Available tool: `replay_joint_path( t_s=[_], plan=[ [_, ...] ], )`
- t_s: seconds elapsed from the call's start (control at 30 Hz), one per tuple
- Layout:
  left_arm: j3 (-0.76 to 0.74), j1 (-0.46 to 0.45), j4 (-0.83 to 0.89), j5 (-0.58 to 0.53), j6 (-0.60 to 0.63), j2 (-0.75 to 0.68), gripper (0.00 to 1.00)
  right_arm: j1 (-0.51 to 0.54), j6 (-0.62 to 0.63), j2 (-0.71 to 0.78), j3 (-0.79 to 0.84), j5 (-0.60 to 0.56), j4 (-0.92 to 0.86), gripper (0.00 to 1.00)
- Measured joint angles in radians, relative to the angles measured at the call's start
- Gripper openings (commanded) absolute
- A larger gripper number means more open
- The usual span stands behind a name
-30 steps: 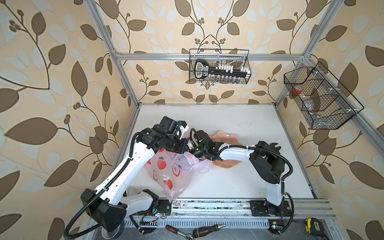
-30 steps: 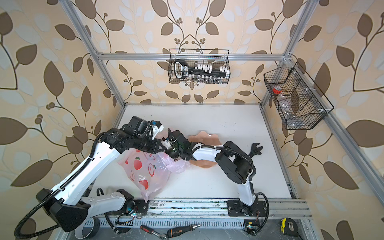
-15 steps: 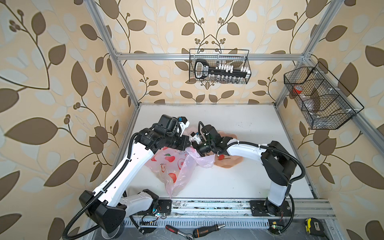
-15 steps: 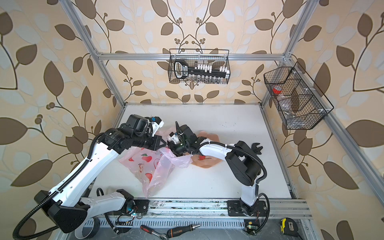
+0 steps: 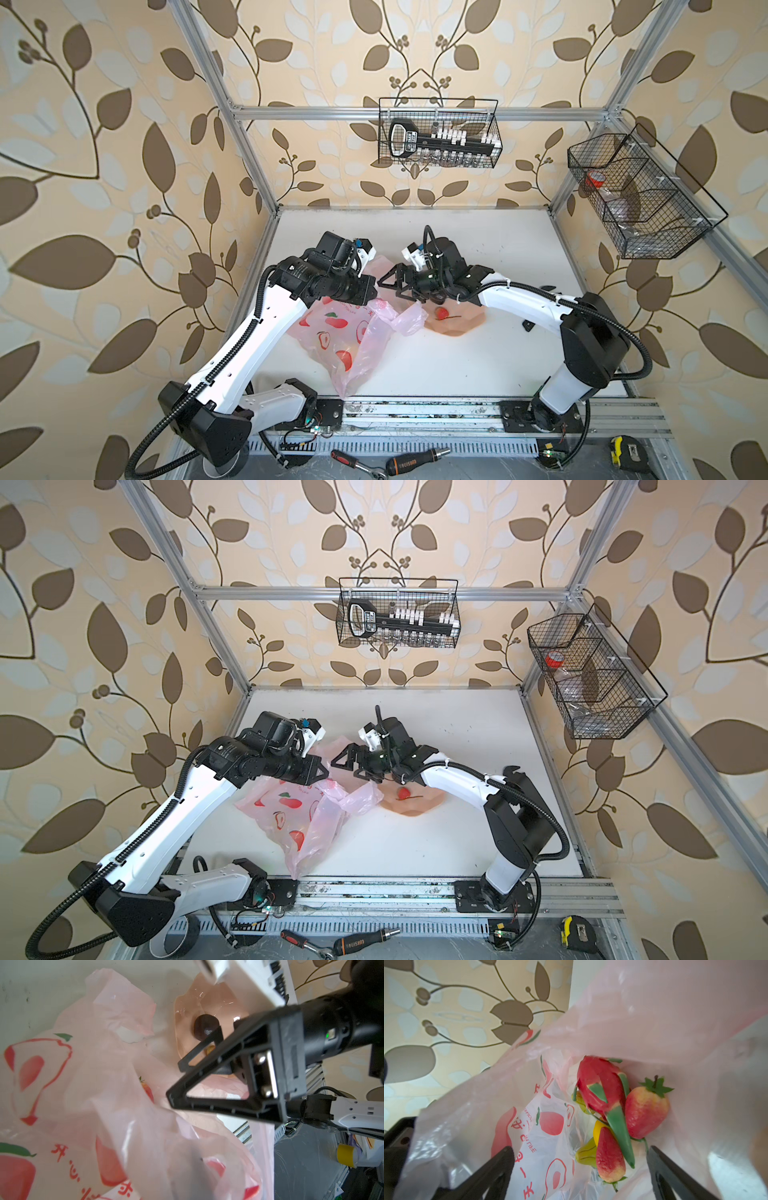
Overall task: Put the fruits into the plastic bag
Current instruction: 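Withdraw the right gripper from the bag back over the plate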
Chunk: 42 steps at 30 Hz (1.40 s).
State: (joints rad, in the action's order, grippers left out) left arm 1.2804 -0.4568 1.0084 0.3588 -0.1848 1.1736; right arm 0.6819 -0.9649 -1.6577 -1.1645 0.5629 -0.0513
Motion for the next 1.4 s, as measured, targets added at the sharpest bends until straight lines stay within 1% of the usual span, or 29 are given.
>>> replay_joint_path(
  t_s=[0.2,0.37,0.57,0.77,0.9,1.07,1.4],
  plan=[
    [-0.002,0.000,0.005,0.001,0.000,0.000,0.00,-0.066,0.086,0.081,-0.001,-0.130,-0.115,1.00],
    [-0.007,0.000,0.008,0.002,0.000,-0.002,0.00,-0.099,0.189,0.111,-0.017,-0.240,-0.262,1.00],
    [-0.007,0.000,0.008,0.003,0.000,-0.002,0.00,-0.106,0.323,0.116,-0.035,-0.384,-0.426,1.00],
    [-0.007,0.000,0.008,0.004,0.000,-0.002,0.00,-0.106,0.420,0.115,-0.039,-0.502,-0.520,0.98],
    [-0.007,0.000,0.008,0.004,0.000,-0.002,0.00,-0.106,0.455,0.098,-0.040,-0.545,-0.543,0.96],
    [-0.007,0.000,0.009,0.004,0.000,-0.002,0.00,-0.104,0.486,0.041,-0.044,-0.575,-0.545,0.93],
    [-0.007,0.000,0.009,0.004,0.000,-0.002,0.00,-0.097,0.530,-0.079,-0.049,-0.610,-0.547,0.83]
  ],
)
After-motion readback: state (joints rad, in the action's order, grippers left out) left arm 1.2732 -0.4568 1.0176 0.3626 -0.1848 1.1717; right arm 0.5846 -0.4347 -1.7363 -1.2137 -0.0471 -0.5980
